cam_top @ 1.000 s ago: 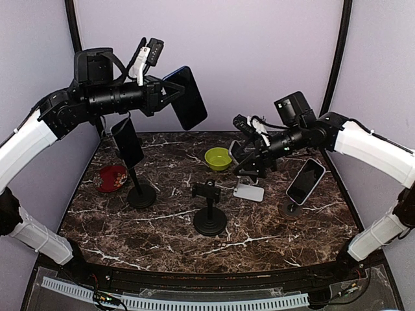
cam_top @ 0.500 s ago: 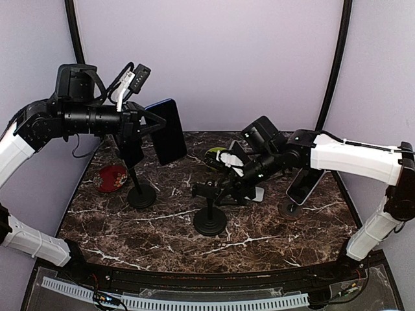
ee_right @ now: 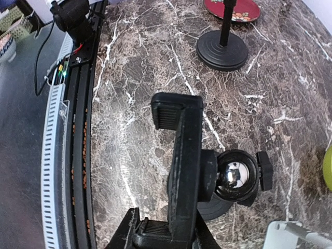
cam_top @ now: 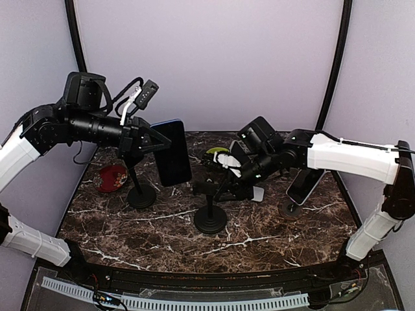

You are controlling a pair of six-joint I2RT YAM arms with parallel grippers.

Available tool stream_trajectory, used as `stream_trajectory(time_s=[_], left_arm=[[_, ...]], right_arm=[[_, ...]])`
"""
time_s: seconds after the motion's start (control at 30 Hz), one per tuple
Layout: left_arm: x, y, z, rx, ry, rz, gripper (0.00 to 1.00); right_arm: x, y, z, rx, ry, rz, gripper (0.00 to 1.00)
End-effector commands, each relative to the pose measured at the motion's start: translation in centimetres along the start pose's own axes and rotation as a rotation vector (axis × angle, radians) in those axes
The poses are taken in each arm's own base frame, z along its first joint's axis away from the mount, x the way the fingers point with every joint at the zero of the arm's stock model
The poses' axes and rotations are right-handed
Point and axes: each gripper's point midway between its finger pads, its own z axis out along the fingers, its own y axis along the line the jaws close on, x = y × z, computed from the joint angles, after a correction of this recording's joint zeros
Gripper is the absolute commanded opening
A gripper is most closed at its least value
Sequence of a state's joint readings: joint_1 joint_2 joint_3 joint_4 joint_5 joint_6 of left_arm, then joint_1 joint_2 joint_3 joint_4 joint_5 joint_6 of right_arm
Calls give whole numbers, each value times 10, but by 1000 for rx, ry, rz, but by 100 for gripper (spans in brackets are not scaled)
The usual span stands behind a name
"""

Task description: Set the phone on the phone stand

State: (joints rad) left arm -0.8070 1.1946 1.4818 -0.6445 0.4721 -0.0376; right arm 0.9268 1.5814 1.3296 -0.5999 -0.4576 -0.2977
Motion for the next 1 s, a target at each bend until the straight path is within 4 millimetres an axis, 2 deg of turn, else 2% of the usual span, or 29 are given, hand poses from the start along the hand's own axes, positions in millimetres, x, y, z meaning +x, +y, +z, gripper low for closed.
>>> stream_trajectory(time_s=[0.0,0.1,0.23,0.33,0.4,0.5,0.57,0.7,0.8,0.97], left_arm=[[-5,-29,-3,165,-35,50,0],[-2,-41,-2,234,-46,67,0],[3,-53,4,312,-45,81,0],[8,-56,12,338,-25,81,0],[12,-54,18,339,-11,81,0],[13,-53,22,339,-9,86,0],[11,-52,22,328,-16,92,0],[1,-48,18,280,-59,119,0],[-12,-42,15,228,-126,140,0],[-28,-30,20,167,-201,134,0]], right_arm=[[-7,5,-14,-49,-55,-67,17],[1,12,-20,-102,-69,-119,14],[14,18,-24,-187,-74,-182,17],[11,11,-26,-178,-76,-168,26],[6,8,-29,-167,-78,-171,36],[-2,9,-37,-155,-88,-190,57],[-14,13,-47,-173,-105,-165,66],[-56,36,-89,-227,-197,-174,79],[-72,45,-103,-256,-261,-170,82],[-82,43,-92,-280,-284,-104,80]])
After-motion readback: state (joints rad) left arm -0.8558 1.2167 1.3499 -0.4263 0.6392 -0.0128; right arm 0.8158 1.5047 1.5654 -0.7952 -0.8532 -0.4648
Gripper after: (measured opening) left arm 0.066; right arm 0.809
